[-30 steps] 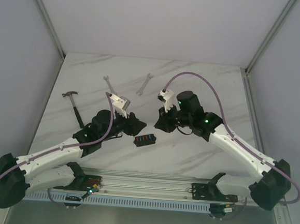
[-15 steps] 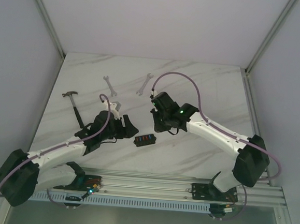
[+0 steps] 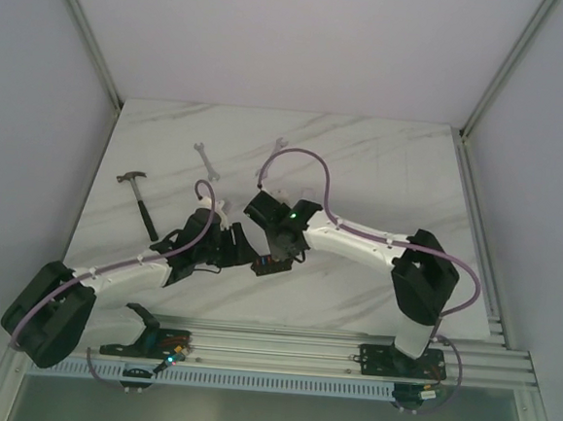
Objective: Snap on the fuse box
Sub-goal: Install the fuse at the fuse box base.
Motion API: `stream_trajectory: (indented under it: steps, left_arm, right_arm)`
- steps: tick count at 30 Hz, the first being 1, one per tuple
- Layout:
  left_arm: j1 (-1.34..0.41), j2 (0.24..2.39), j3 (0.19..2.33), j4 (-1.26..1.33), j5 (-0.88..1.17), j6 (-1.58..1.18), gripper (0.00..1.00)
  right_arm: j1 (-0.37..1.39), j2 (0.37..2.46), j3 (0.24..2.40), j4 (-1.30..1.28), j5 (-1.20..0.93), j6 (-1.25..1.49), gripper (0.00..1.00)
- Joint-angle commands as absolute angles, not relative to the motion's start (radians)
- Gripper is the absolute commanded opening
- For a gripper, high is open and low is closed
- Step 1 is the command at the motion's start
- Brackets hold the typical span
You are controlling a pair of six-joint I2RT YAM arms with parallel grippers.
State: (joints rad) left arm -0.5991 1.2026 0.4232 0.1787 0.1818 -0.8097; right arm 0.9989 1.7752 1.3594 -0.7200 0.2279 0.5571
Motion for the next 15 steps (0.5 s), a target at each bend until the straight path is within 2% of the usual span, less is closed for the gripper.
stream_trajectory:
  steps: [1,15]
  left_arm:
    - [-0.594,1.236,0.441,0.175,0.223,-0.819,0.58]
    - [-0.593,1.313,0.467,0.178,0.259,-0.816,0.52]
  right_arm:
    - [1.017,1.819,1.422,-0.773,0.325,0.603,0.00]
    - [1.021,1.896,1.445,-0.798,0.389,0.615,0.00]
